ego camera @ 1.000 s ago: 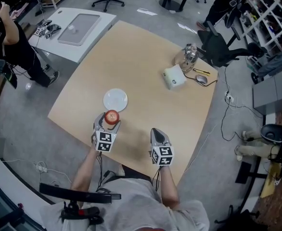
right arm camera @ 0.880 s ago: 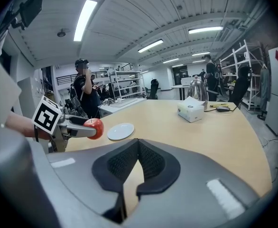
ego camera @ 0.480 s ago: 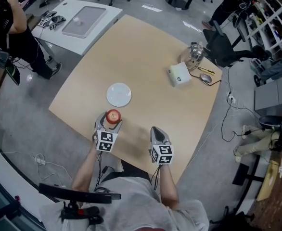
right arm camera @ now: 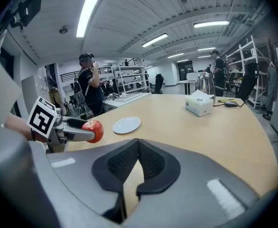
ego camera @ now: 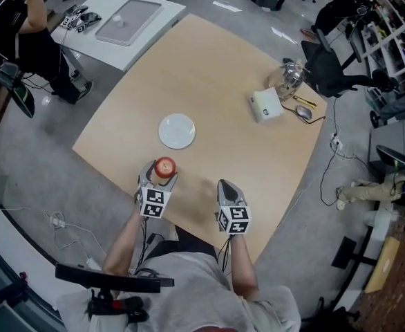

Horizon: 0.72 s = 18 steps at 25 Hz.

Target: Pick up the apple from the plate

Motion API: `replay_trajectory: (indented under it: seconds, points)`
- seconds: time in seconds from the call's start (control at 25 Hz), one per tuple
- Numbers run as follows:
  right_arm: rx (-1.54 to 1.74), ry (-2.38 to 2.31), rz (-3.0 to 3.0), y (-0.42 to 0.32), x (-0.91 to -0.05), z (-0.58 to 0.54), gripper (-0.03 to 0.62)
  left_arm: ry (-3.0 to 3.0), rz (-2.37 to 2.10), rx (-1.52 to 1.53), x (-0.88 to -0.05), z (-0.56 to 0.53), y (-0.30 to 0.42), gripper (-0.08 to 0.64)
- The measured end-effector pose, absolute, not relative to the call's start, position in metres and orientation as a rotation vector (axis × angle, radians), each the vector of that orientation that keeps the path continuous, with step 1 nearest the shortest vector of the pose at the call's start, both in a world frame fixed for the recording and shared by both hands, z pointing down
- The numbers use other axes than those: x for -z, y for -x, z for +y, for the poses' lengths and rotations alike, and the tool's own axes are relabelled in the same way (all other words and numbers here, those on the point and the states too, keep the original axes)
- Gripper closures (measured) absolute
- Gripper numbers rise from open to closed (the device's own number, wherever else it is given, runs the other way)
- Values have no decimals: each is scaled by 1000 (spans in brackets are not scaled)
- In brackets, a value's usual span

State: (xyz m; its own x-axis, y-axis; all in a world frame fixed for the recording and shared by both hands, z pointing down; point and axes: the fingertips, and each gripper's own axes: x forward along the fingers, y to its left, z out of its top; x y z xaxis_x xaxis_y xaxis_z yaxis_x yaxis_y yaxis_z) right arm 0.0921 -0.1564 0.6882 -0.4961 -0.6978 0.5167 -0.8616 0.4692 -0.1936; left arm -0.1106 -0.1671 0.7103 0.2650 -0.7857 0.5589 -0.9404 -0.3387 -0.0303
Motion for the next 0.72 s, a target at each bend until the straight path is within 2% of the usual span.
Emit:
replay_trajectory:
  seconds: [0.72]
  points:
    - [-642, -1273, -2344, -93, -707, -147, 586, -2206, -1585, -750, -732, -142, 113, 179]
